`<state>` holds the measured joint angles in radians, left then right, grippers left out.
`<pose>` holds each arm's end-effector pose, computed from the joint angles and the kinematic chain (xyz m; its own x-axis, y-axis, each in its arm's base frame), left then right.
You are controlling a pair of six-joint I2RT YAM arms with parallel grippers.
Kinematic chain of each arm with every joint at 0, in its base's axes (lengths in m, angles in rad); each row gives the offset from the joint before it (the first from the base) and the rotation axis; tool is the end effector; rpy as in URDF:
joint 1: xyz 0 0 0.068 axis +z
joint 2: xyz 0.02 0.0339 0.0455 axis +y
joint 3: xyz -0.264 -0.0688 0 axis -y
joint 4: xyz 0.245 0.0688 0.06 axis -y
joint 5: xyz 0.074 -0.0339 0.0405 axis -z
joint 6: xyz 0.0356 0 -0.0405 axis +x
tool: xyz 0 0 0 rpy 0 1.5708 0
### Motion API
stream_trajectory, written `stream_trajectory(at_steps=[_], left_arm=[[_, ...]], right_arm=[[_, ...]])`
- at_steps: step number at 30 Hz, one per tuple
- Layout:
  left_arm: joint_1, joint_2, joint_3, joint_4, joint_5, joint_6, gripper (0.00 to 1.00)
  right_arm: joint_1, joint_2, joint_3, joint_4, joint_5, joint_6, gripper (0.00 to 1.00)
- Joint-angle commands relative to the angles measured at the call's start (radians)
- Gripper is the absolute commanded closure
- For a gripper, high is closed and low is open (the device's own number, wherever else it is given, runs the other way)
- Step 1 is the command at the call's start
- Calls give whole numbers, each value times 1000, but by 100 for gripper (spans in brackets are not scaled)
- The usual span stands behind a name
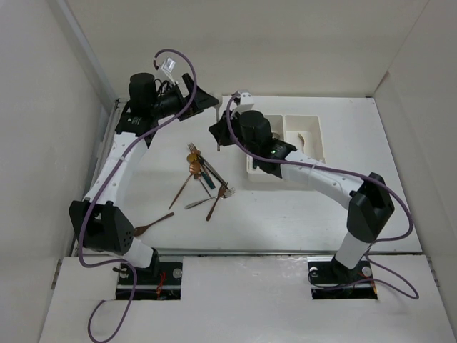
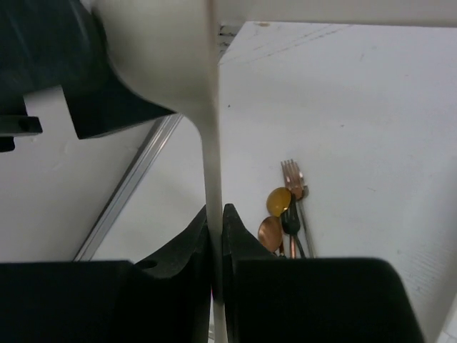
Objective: Sort the eating utensils into containers
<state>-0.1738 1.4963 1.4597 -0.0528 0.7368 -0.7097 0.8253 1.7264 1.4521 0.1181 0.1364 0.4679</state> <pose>0.3380 -0.0836 0.4188 -0.5797 -0.3882 -0.7164 0.5399 0.4756 -0.6945 0.2891 0.3060 0.3487 -0.3814 0.2456 -0.8912 -0.5208 0.7394 0.4266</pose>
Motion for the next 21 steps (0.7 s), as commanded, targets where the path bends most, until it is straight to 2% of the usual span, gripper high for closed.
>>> stream_trajectory(at_steps=[1, 3, 4, 5, 8, 9, 11, 13, 15, 21], left_arm=[[0, 5, 120, -229, -78, 453, 0], [0, 5, 120, -297, -199, 606, 0], [0, -19, 79, -314, -327, 663, 0], [0, -31, 53, -314, -380, 761, 0], [0, -82, -77, -265, -529, 869, 0], [11, -82, -106, -256, -543, 918, 0], [23, -96, -184, -216, -598, 918, 0], [39, -105, -220, -216, -564, 966, 0], [50, -105, -243, -268, -490, 1058, 0], [5, -76, -323, -289, -603, 1079, 0]], right_arm=[[-41, -114, -45, 57, 101, -6, 100], [-92, -172, -111, 8, 101, -6, 100], [-112, -183, -125, -20, 101, -6, 100], [-155, -183, -134, -53, 111, -6, 100], [-234, -151, -134, -213, 83, -37, 100], [-280, -125, -99, -310, 74, -37, 100], [-310, -27, -55, -395, 87, -66, 100], [-333, 37, 0, -466, 75, -80, 100], [-333, 105, 24, -488, 52, -92, 100], [-342, 128, 11, -511, 63, -40, 100]])
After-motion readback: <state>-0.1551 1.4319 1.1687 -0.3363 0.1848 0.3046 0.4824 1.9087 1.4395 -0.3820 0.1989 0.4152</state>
